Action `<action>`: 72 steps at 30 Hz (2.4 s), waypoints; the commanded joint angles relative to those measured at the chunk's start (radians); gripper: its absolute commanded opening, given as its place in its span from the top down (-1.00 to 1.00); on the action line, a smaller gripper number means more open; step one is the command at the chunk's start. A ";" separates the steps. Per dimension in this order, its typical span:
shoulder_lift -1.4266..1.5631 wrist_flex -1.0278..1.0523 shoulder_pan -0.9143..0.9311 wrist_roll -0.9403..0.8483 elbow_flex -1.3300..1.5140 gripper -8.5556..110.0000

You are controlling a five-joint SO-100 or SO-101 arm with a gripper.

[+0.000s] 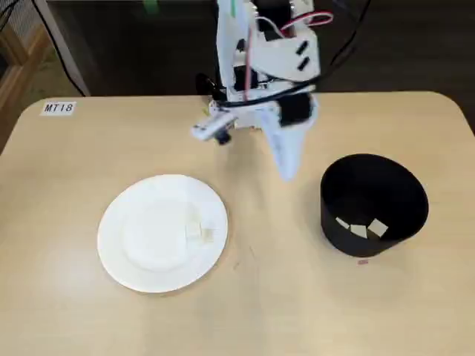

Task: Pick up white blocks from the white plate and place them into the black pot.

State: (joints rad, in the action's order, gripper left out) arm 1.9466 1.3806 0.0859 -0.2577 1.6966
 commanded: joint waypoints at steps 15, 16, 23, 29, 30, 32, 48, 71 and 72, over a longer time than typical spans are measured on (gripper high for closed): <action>-0.426 -0.058 0.202 -0.204 -0.063 0.21; -0.430 -0.066 0.209 -0.204 -0.063 0.21; -0.486 -0.115 0.222 -0.196 -0.071 0.24; -0.555 -0.155 0.201 -0.186 -0.083 0.32; -0.565 -0.164 0.196 -0.184 -0.083 0.35; -0.578 -0.189 0.187 -0.173 -0.083 0.47; -0.523 -0.301 0.201 -0.129 -0.101 0.90; 0.318 -0.991 -0.703 0.114 0.371 0.90; 0.311 -1.043 -0.724 0.129 0.417 0.90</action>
State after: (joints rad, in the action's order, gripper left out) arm 2.2411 0.4571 -0.5645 -0.1641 2.0371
